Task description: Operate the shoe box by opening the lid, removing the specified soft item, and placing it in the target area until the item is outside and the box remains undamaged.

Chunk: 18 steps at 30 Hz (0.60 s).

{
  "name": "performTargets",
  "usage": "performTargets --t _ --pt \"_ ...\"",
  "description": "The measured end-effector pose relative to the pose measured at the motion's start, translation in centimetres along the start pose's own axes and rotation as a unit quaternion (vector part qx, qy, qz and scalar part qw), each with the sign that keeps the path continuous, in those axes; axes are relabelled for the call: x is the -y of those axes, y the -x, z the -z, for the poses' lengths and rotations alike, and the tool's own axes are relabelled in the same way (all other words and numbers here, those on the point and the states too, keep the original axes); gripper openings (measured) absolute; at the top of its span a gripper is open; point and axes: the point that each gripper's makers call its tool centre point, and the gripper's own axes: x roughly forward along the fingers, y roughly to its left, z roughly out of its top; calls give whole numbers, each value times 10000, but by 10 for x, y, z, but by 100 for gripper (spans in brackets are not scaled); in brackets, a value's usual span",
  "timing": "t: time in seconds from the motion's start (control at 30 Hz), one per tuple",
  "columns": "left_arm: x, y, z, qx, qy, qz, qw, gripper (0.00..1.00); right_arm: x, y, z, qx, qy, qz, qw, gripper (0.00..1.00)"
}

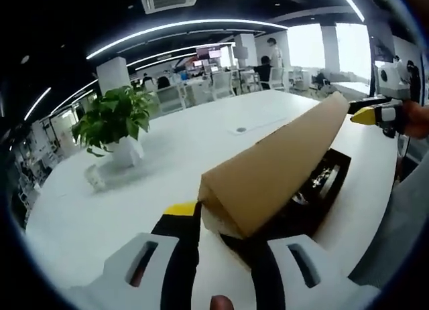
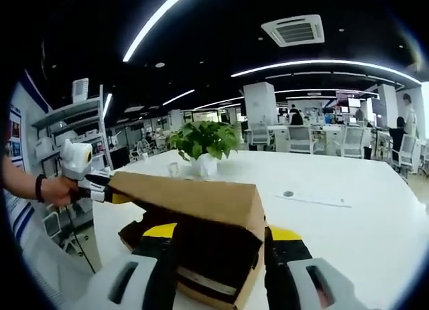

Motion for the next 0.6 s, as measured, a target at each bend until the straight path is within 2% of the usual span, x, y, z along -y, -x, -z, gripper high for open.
performTargets --t 0.13,0.23,0.33,0.6 --pt "-4 -1 -2 25 40 -34 10000 19 5 -5 5 -64 -11 27 10000 47" --pt "-7 -3 -4 39 69 -66 9999 17 10 -10 11 -238 94 121 9996 46" --pt "-11 -4 -8 90 173 -76 9998 16 20 -15 23 -553 243 304 9977 43" --pt "-19 -10 -15 96 193 -91 9997 12 29 -31 26 -674 255 350 9968 40"
